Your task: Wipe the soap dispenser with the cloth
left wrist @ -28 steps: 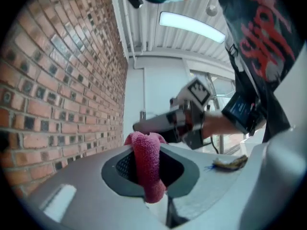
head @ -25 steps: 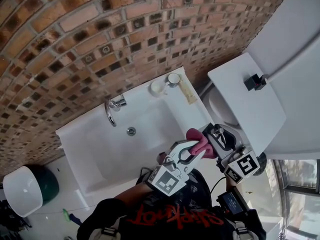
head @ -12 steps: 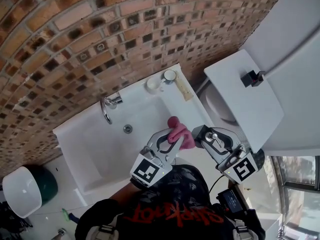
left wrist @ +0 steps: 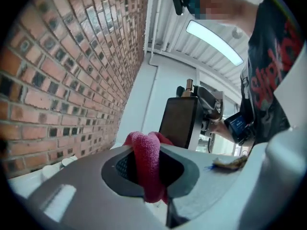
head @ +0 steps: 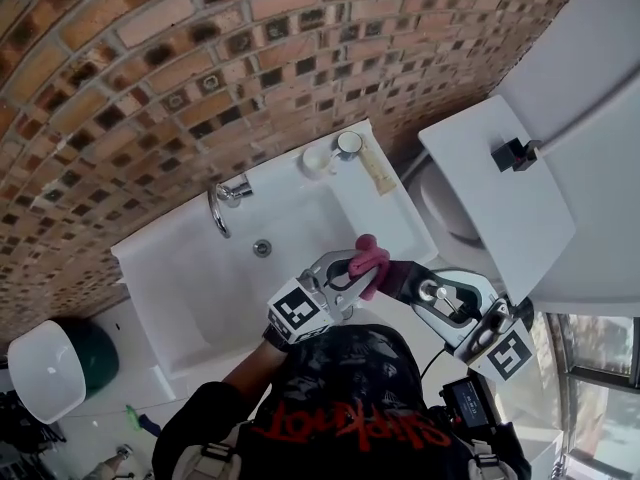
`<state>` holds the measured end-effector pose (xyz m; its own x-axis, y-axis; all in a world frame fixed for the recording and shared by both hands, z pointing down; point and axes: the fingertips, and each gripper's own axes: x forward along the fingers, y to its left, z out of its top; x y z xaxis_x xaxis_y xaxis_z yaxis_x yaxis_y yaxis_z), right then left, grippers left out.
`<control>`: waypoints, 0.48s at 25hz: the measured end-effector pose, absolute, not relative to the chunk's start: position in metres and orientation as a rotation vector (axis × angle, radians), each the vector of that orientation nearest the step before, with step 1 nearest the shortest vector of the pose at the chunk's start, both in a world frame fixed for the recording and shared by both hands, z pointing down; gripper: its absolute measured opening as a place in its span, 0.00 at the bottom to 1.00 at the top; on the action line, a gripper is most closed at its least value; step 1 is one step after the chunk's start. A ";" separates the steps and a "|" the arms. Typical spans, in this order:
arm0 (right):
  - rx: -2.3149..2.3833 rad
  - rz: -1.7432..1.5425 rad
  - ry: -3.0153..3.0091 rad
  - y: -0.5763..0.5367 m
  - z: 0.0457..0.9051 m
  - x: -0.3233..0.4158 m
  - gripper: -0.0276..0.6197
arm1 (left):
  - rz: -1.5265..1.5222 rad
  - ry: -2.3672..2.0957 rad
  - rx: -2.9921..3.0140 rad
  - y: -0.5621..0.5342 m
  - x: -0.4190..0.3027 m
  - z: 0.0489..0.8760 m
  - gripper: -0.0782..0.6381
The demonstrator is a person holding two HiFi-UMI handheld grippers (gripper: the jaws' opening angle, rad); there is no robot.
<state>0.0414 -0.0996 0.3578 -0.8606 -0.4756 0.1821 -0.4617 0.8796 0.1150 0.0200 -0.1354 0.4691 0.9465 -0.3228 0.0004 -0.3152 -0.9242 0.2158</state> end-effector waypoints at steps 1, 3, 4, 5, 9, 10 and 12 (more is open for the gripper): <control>0.691 -0.122 -2.867 -0.097 0.353 0.042 0.27 | -0.088 -0.429 2.890 -0.133 0.015 0.462 0.17; 0.633 -0.140 -2.876 -0.095 0.355 0.039 0.27 | -0.168 -0.320 2.930 -0.126 0.009 0.440 0.17; 0.605 -0.131 -2.863 -0.093 0.362 0.036 0.27 | -0.197 -0.267 2.949 -0.122 0.008 0.427 0.17; 0.580 -0.110 -2.845 -0.091 0.372 0.033 0.28 | -0.215 -0.219 2.960 -0.118 0.007 0.415 0.17; 0.535 -0.020 -2.838 -0.083 0.386 0.026 0.28 | -0.232 -0.066 2.975 -0.103 0.009 0.378 0.17; 0.531 -0.028 -2.868 -0.081 0.378 0.026 0.28 | -0.218 -0.035 2.977 -0.102 0.008 0.377 0.17; 0.493 -0.081 -2.940 -0.076 0.353 0.026 0.28 | -0.132 0.029 3.013 -0.099 0.008 0.389 0.17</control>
